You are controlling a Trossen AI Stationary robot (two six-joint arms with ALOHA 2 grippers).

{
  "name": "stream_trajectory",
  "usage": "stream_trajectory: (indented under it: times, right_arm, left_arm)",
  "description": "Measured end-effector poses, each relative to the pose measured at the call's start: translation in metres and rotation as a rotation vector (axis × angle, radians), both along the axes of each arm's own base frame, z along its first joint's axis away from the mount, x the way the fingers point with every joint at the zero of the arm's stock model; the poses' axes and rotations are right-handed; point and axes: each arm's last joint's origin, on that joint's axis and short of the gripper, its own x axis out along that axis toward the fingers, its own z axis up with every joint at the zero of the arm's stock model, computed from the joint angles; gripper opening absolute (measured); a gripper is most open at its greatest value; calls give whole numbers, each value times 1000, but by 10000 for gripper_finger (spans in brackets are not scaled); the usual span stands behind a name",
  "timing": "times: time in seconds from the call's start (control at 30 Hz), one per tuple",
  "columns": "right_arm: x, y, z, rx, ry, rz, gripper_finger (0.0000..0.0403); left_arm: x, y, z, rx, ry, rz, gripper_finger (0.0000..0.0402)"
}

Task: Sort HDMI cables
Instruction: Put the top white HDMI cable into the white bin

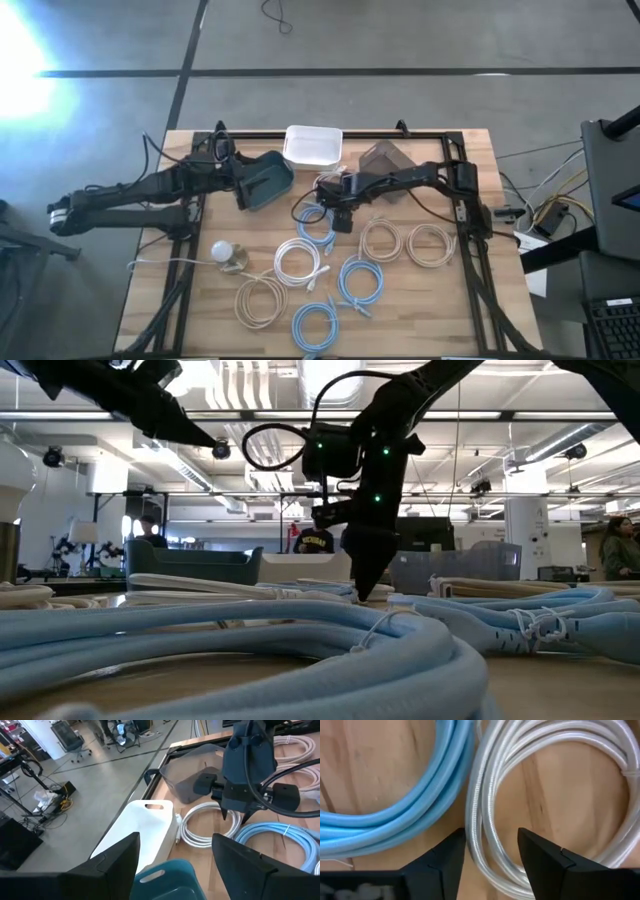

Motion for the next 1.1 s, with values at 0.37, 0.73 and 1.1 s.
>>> stream_trajectory:
  times: [0.37,0.73,1.1]
  right_arm:
    - [-3,-1,9,7,-26,-39,39]
    - [-2,-1,48,6,-145,-52,35]
    - [-13,2,111,38,-353,-82,37]
  left_arm:
    - [1,0,-8,-8,24,0,252]
    - [0,0,-11,-10,31,0,252]
    - [0,0,-10,-9,28,0,252]
